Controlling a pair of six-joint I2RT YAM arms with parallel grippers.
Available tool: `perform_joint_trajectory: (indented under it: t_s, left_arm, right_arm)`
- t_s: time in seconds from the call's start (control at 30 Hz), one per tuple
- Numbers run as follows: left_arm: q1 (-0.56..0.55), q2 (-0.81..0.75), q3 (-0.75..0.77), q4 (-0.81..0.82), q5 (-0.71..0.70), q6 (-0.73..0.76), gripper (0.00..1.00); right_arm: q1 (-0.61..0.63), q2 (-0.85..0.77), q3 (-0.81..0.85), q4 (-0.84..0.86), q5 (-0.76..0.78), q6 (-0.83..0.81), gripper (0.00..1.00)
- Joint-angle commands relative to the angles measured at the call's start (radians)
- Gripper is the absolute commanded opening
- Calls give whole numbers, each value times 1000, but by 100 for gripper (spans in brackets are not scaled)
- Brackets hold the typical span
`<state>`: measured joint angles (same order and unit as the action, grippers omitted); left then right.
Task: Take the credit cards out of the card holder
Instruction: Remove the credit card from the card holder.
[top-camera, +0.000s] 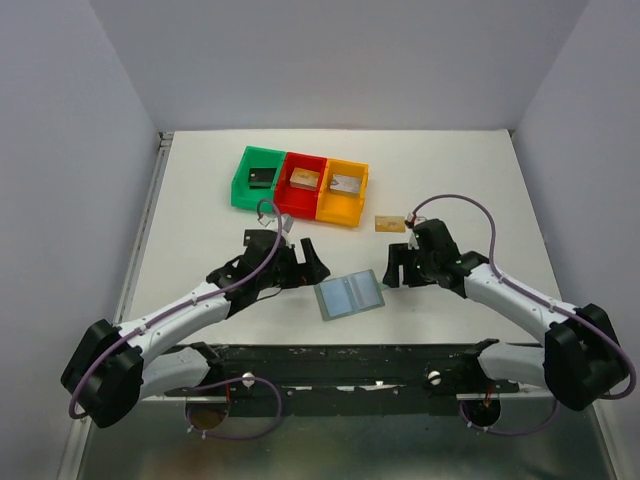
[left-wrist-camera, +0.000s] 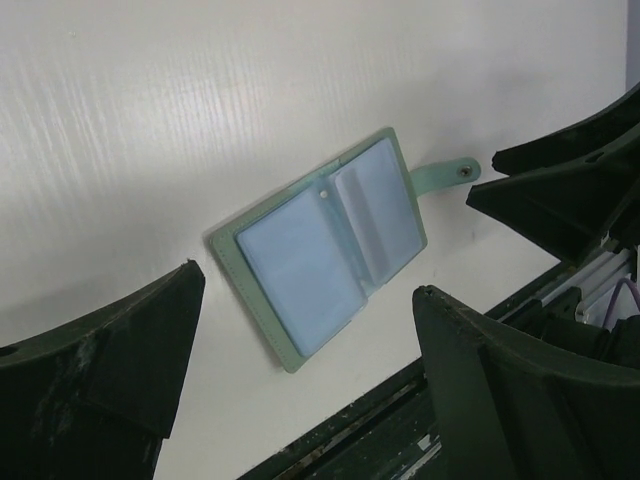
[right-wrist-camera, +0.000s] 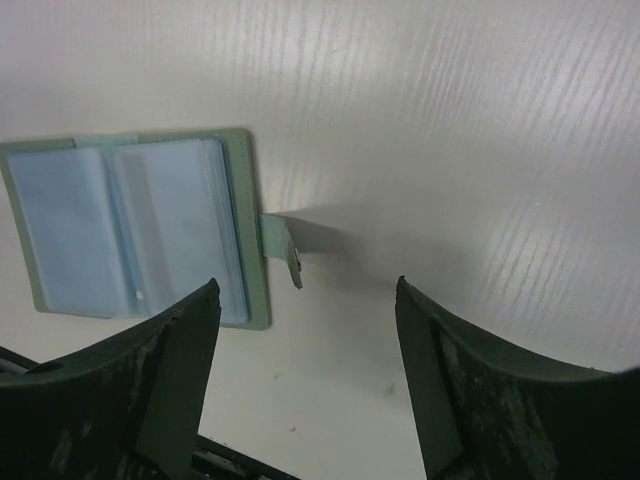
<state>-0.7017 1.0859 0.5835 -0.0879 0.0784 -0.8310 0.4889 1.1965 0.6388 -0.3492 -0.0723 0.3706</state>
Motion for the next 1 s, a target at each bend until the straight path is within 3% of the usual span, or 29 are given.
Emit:
perform_joint_trajectory:
  t_s: [0.0,0.43,0.6,0.8,0.87,0.97]
  left_arm:
    - [-4,28,-39,59,63,-34,98]
    - [-24,-6,-57,106,119,58,85]
    - [-41,12,-42,106,144,98,82]
    - [-56,39,-34,132,184,125,81]
    - [-61,49,-24,128,189,139,81]
    - [-71,74,-2,116,192,162,80]
  right_arm:
    - [7,37,-8,59,6,5,76]
    - [8,176,41,81,-63,33,46]
    - [8,184,27,121,-98,36,26]
    - [17,196,22,142,-127,44,11]
    - [34,166,7,151,-132,48,0]
    - [59,103,-13,159,-155,53,0]
